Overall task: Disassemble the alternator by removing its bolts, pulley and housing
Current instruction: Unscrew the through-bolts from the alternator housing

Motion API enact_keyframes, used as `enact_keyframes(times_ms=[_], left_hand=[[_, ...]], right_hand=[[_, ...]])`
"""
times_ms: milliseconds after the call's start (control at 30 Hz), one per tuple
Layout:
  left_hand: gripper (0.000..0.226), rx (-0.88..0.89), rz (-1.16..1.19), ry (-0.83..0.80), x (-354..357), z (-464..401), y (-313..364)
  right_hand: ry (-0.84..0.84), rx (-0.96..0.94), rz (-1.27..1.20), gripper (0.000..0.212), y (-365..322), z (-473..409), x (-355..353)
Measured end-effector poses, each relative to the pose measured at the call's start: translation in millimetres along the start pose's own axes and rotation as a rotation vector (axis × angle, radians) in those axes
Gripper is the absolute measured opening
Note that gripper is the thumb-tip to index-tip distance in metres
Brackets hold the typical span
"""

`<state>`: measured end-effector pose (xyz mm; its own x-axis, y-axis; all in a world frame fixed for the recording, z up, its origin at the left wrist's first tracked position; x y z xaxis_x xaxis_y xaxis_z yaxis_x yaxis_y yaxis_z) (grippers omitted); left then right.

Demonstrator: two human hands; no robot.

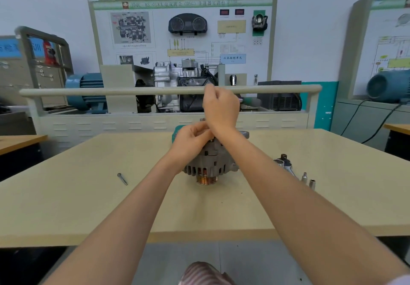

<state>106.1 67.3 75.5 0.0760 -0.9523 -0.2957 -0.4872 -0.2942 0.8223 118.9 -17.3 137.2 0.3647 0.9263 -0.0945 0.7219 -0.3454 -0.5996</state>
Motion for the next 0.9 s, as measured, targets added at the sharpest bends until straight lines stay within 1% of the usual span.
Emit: enact_keyframes(times_ms=[67, 100, 167, 233, 267, 300, 367, 400, 433, 467, 500, 533, 567, 633, 700, 733, 767, 833, 900], left_hand=[[0.018, 0.003, 0.011, -0.036, 0, -1, 2], [0.018, 0.001, 0.008, -0.055, 0, -1, 2], [0.020, 0.006, 0.001, -0.080, -1, -1, 2], [0.020, 0.013, 0.027, -0.071, -2, 0, 3], [0.020, 0.020, 0.038, -0.056, -2, 1, 3], [0.021, 0.029, 0.036, -0.036, -3, 1, 2], [0.028, 0.030, 0.019, 0.016, -4, 0, -2], [0.033, 0.013, 0.002, 0.050, -4, -1, -4], [0.036, -0.008, -0.018, 0.082, -5, -1, -7], [0.036, -0.027, -0.033, 0.102, -5, -1, -8], [0.036, -0.037, -0.037, 0.107, -5, 0, -9], [0.035, -0.036, -0.033, 0.101, -5, -1, -8], [0.033, -0.025, -0.021, 0.083, -5, -1, -7], [0.026, -0.004, 0.006, 0.026, -3, 0, -3], [0.022, 0.008, 0.026, -0.025, -3, 0, 0], [0.022, 0.008, 0.032, -0.043, -3, -1, 1], [0.021, 0.006, 0.032, -0.058, -4, -1, 1], [0.021, 0.009, 0.024, -0.057, -5, -1, 0], [0.019, 0.010, 0.018, -0.028, -6, -1, 0]], right_hand=[[-0.147, 0.189, -0.316, 0.048, 5, -10, 0], [-0.197, 0.253, -0.431, 0.050, 7, -13, 1], [-0.223, 0.311, -0.557, 0.051, 9, -17, 1], [-0.191, 0.313, -0.565, 0.052, 8, -15, 1], [-0.151, 0.259, -0.502, 0.050, 7, -12, 1], [-0.096, 0.154, -0.370, 0.046, 5, -7, 0], [0.028, -0.110, 0.049, 0.032, 1, 9, -1], [0.095, -0.179, 0.268, 0.025, 0, 15, 1], [0.136, -0.198, 0.447, 0.020, -3, 19, 3], [0.150, -0.196, 0.545, 0.020, -4, 20, 6], [0.131, -0.180, 0.563, 0.022, -5, 18, 7], [0.093, -0.162, 0.504, 0.023, -6, 14, 8], [0.053, -0.151, 0.397, 0.030, -8, 9, 7], [-0.072, -0.081, 0.099, 0.048, -7, -2, 8], [-0.187, 0.098, -0.287, 0.053, -4, -10, 9], [-0.219, 0.192, -0.453, 0.053, -1, -12, 11], [-0.234, 0.270, -0.565, 0.052, 2, -14, 12], [-0.232, 0.331, -0.643, 0.054, 6, -13, 11], [-0.173, 0.267, -0.566, 0.056, 5, -8, 10]])
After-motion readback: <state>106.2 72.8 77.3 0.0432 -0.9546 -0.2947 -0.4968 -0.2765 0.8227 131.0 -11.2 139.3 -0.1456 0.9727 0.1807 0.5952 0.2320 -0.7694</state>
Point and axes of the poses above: each hand's wrist, its own z-axis away from the middle knuckle, its own x-axis out of the palm, y = z × x, the point moved 4 cm from there along -z, towards the middle knuckle, and after that the axes turned 2 degrees about -y, right-handed, at the moved point
